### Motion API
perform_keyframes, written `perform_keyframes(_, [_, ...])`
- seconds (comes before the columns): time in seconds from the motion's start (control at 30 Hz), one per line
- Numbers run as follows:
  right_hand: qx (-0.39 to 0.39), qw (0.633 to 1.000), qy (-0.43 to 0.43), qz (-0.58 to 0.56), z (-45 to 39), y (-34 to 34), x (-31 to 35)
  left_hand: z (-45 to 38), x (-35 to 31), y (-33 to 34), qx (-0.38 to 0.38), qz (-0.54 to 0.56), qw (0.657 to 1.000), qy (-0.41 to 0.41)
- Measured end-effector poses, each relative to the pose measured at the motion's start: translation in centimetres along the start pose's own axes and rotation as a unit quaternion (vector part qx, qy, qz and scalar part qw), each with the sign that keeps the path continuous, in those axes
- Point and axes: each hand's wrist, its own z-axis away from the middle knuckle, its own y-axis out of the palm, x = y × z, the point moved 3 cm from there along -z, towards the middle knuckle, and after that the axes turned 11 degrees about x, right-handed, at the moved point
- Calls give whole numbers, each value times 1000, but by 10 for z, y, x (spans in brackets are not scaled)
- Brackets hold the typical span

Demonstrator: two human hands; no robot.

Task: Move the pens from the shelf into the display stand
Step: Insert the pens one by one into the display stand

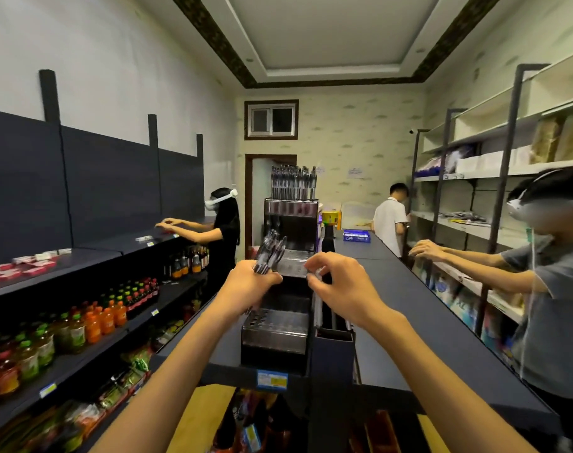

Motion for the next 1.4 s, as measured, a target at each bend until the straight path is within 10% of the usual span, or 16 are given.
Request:
perform_keyframes(0.8, [29, 926, 156, -342, -114, 41, 7, -122, 43, -25, 182, 111, 974, 77])
perform_keyframes(1.07, [-145, 836, 199, -490, -139, 37, -15, -134, 60, -41, 157, 170, 971, 61])
perform_keyframes(1.4, [-175, 954, 171, -172, -173, 32, -32, -148, 68, -66, 72, 163, 984, 26])
